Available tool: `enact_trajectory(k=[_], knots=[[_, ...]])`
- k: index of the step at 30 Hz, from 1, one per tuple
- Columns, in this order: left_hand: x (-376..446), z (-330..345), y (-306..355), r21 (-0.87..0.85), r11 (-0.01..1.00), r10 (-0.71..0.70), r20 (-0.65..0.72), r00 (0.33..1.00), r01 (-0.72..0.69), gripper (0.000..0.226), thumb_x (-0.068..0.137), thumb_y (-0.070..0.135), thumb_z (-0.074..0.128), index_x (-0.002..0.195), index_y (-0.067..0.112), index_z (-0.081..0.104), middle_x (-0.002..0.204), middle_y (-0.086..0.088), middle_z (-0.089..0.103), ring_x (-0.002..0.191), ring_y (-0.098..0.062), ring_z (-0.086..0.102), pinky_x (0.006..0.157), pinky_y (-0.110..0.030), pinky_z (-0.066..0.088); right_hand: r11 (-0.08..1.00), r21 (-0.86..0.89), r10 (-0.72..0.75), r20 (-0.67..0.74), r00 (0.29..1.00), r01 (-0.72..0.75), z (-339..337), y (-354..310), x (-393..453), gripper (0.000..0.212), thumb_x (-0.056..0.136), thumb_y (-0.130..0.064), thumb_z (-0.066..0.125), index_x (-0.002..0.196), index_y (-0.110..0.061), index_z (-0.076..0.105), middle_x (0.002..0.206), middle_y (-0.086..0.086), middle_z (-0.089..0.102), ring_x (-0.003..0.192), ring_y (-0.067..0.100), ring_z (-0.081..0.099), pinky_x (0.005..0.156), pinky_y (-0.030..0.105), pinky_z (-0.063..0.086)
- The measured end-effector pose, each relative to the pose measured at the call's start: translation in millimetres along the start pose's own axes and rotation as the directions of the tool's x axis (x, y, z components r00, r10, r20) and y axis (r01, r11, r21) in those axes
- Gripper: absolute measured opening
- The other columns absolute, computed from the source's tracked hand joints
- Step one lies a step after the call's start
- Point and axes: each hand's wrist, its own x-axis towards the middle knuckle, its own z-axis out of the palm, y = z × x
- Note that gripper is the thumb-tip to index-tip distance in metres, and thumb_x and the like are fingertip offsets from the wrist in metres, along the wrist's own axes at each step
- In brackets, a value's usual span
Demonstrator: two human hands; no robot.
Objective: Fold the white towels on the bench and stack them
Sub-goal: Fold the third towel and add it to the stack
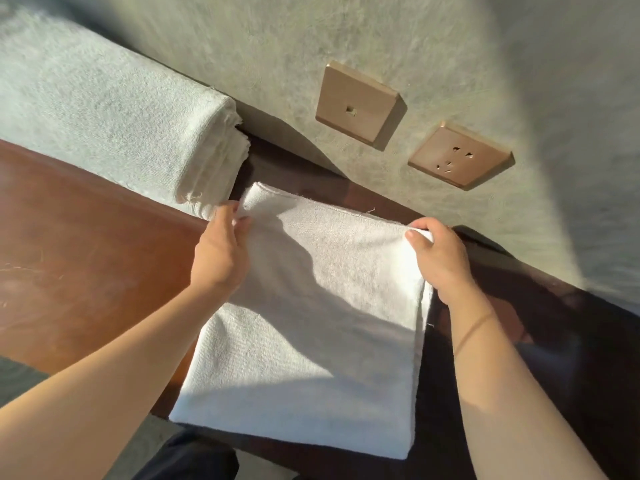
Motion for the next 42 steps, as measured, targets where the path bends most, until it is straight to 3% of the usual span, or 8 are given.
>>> enact_trajectory(k=[8,13,17,20,26,33,39,42], knots=[[0,11,-2,-0.061,0.996,-0.071,-0.03,0.997,0.069,0.043,0.103,0.032,0.054,0.14,0.013,0.043,0.131,-0.012,0.057,0.114,-0.035,0.056,0.083,-0.032,0.035,0.959,-0.283,-0.008,-0.135,0.991,-0.03,32,0,5,0.025,0.107,-0.04,0.04,0.122,-0.025,0.053,0.12,0.013,0.054,0.104,0.044,0.057,0.086,0.043,0.042],[-59,11,-4,0.295,0.906,0.329,-0.046,0.943,-0.302,0.051,0.105,0.03,0.048,0.151,0.01,0.041,0.16,-0.014,0.035,0.149,-0.032,0.03,0.119,-0.043,0.027,0.923,-0.382,-0.192,-0.37,0.909,0.04,58,-15,-38,0.04,0.105,-0.031,0.043,0.142,-0.019,0.046,0.145,0.015,0.043,0.134,0.038,0.043,0.111,0.053,0.033],[-112,23,-25,0.364,0.756,0.442,0.328,0.835,-0.543,0.061,0.105,0.04,0.031,0.159,0.011,0.028,0.168,-0.008,0.019,0.156,-0.029,0.013,0.124,-0.051,0.019,0.797,-0.436,-0.466,-0.005,0.885,0.418,118,-15,-114,0.054,0.106,-0.041,0.03,0.157,-0.027,0.033,0.166,0.006,0.025,0.155,0.029,0.018,0.124,0.054,0.015],[-119,19,-48,0.422,0.688,0.455,0.384,0.804,-0.591,0.068,0.104,0.05,0.034,0.16,0.013,0.023,0.168,-0.005,0.017,0.157,-0.025,0.01,0.127,-0.048,0.013,0.688,-0.521,-0.517,0.139,0.845,0.506,124,11,-117,0.057,0.107,-0.051,0.022,0.161,-0.034,0.019,0.169,0.001,0.013,0.157,0.023,0.006,0.125,0.054,0.012],[-125,18,-43,0.486,0.658,0.421,0.395,0.816,-0.575,0.066,0.105,0.048,0.028,0.16,0.012,0.024,0.168,-0.008,0.018,0.156,-0.029,0.01,0.126,-0.049,0.012,0.863,-0.499,-0.155,-0.128,0.98,0.071,73,39,-75,0.067,0.103,-0.054,0.013,0.163,-0.024,0.01,0.17,0.006,0.005,0.157,0.025,-0.001,0.125,0.054,0.002],[-159,25,-52,0.569,0.708,0.301,0.293,0.907,-0.419,0.076,0.103,0.06,0.026,0.163,0.018,0.008,0.171,-0.002,0.004,0.157,-0.03,-0.001,0.127,-0.05,0.004,0.609,-0.441,-0.639,0.221,0.737,0.66,131,-14,-87,0.06,0.104,-0.051,0.03,0.16,-0.031,0.025,0.169,0.004,0.015,0.156,0.027,0.009,0.126,0.051,0.007],[-157,30,-50,0.622,0.678,0.268,0.288,0.919,-0.392,0.077,0.103,0.061,0.022,0.163,0.017,0.002,0.171,-0.002,-0.001,0.157,-0.028,-0.003,0.126,-0.048,0.0,0.796,-0.54,-0.335,-0.017,0.942,0.273,71,18,-19,0.064,0.105,-0.053,0.014,0.162,-0.029,0.005,0.17,0.005,0.002,0.157,0.024,-0.003,0.126,0.05,-0.001],[-156,30,-49,0.627,0.684,0.245,0.283,0.927,-0.372,0.078,0.102,0.062,0.02,0.163,0.016,0.001,0.171,-0.003,-0.001,0.157,-0.028,-0.004,0.126,-0.049,0.002,0.804,-0.485,-0.416,-0.046,0.908,0.344,87,-12,-32,0.064,0.106,-0.047,0.017,0.162,-0.019,0.008,0.17,0.008,0.005,0.157,0.027,0.0,0.126,0.05,-0.004]])
